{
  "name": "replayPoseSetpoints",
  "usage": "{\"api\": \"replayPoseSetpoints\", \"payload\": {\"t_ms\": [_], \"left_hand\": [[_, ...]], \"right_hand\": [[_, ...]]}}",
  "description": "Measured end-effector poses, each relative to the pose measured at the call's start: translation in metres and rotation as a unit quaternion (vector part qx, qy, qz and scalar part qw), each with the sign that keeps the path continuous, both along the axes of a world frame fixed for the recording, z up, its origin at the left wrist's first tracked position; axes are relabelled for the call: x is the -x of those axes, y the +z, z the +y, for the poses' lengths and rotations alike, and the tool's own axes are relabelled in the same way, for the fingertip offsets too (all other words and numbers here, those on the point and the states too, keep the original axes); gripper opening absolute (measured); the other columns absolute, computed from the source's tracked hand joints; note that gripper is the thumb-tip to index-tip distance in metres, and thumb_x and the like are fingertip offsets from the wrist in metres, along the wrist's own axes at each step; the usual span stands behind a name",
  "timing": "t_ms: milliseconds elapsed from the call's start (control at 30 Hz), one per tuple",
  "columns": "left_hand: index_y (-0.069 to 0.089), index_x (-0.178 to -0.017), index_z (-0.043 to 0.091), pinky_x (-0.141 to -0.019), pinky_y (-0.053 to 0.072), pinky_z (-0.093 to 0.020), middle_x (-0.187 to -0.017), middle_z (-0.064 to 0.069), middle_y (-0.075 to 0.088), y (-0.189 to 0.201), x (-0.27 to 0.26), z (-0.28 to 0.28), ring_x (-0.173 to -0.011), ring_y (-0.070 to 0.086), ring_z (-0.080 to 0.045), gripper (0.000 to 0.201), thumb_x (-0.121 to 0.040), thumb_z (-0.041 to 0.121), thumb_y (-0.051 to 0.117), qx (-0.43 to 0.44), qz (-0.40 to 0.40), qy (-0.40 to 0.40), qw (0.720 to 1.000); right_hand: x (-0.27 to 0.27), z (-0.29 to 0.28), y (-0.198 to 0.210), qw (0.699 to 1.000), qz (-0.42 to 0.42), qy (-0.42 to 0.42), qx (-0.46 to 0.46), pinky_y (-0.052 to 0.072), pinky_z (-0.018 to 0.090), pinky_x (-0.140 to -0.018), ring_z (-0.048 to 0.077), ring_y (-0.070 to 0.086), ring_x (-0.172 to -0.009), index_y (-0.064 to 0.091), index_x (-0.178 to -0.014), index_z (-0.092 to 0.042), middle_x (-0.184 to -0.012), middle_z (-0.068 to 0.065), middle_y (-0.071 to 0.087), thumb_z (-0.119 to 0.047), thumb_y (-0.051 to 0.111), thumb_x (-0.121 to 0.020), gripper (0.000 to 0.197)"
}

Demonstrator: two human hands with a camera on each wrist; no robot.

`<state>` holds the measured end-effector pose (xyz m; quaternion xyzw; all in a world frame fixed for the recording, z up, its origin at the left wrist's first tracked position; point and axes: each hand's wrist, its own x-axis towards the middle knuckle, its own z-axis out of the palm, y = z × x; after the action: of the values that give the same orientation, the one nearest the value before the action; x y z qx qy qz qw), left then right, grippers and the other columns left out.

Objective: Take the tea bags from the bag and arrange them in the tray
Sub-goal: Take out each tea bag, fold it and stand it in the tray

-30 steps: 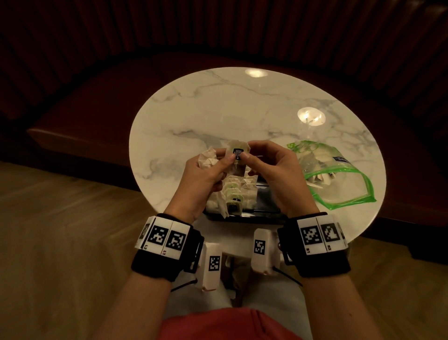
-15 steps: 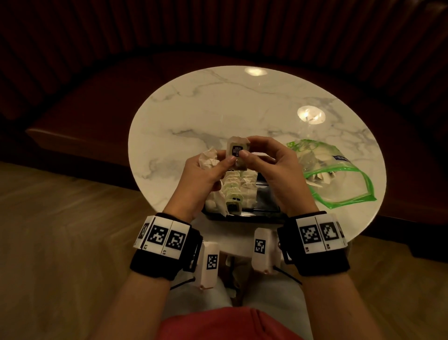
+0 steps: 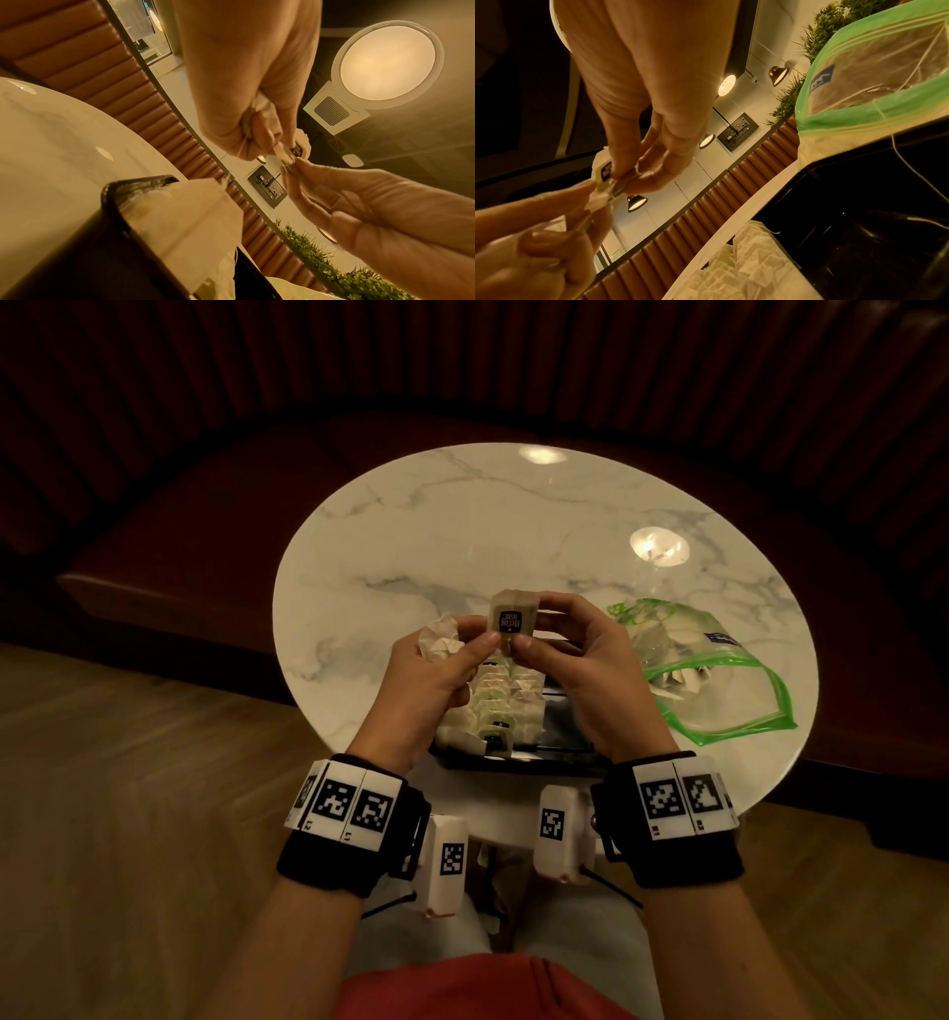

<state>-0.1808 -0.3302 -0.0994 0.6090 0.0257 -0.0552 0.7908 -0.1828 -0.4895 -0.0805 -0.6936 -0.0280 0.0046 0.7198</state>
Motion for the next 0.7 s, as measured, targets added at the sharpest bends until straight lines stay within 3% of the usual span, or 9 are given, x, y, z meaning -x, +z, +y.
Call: {"api": "replayPoseSetpoints", "payload": {"t_ms": [133,267,433,533,600,700], "left_hand": [[0.068,-0.097,0.017,-0.044,0.032,-0.016,-0.055,0.012,0.054,0.001,-0.001,0.0,-0.051,0.037,-0.006,0.01,-0.089,0.012,0.068,0.004,0.003,0.011,1.0],[0.07,-0.106,0.013,-0.047,0.035,-0.016,-0.058,0.014,0.058,-0.001,-0.001,-0.001,-0.051,0.044,-0.001,0.019,-0.088,0.019,0.071,-0.025,0.005,0.008,1.0],[0.071,-0.102,0.011,-0.044,0.033,-0.016,-0.072,-0.004,0.056,0.0,0.0,-0.002,-0.051,0.04,-0.006,0.018,-0.086,0.018,0.072,0.008,0.004,0.013,1.0],[0.067,-0.098,0.013,-0.043,0.032,-0.015,-0.067,0.006,0.061,0.005,0.0,-0.002,-0.049,0.043,-0.001,0.018,-0.082,0.02,0.072,0.034,-0.009,0.01,0.999],[0.066,-0.101,0.015,-0.041,0.031,-0.015,-0.059,0.009,0.054,0.008,-0.001,0.0,-0.047,0.037,-0.002,0.025,-0.079,0.027,0.071,0.056,-0.016,0.026,0.998],[0.067,-0.098,0.013,-0.041,0.029,-0.015,-0.064,-0.007,0.044,0.011,-0.002,0.002,-0.051,0.029,-0.008,0.024,-0.079,0.028,0.069,0.089,-0.034,0.05,0.994]], "right_hand": [[0.0,0.001,0.0,1.0,0.003,-0.004,-0.021,0.056,0.039,-0.089,0.024,0.07,-0.1,0.057,-0.12,-0.005,-0.109,0.013,0.071,0.004,0.067,-0.084,0.038],[0.0,0.002,0.001,0.999,0.0,-0.008,-0.034,0.056,0.035,-0.088,0.026,0.069,-0.102,0.059,-0.118,-0.005,-0.108,0.016,0.071,-0.001,0.072,-0.082,0.039],[0.0,0.001,0.001,1.0,-0.009,-0.021,-0.005,0.055,0.027,-0.085,0.02,0.07,-0.097,0.069,-0.108,-0.003,-0.103,0.01,0.073,-0.01,0.074,-0.082,0.027],[0.001,0.0,0.003,1.0,-0.023,-0.018,-0.007,0.054,0.024,-0.08,0.019,0.071,-0.093,0.071,-0.105,-0.004,-0.098,0.009,0.075,-0.006,0.071,-0.084,0.02],[0.001,-0.001,0.003,0.999,-0.032,-0.016,-0.005,0.054,0.023,-0.077,0.018,0.071,-0.091,0.073,-0.102,-0.006,-0.095,0.007,0.076,-0.004,0.07,-0.085,0.018],[0.001,0.0,0.003,0.999,-0.035,-0.009,-0.006,0.054,0.023,-0.076,0.016,0.071,-0.089,0.074,-0.098,-0.01,-0.093,0.004,0.076,-0.004,0.07,-0.084,0.016]]}}
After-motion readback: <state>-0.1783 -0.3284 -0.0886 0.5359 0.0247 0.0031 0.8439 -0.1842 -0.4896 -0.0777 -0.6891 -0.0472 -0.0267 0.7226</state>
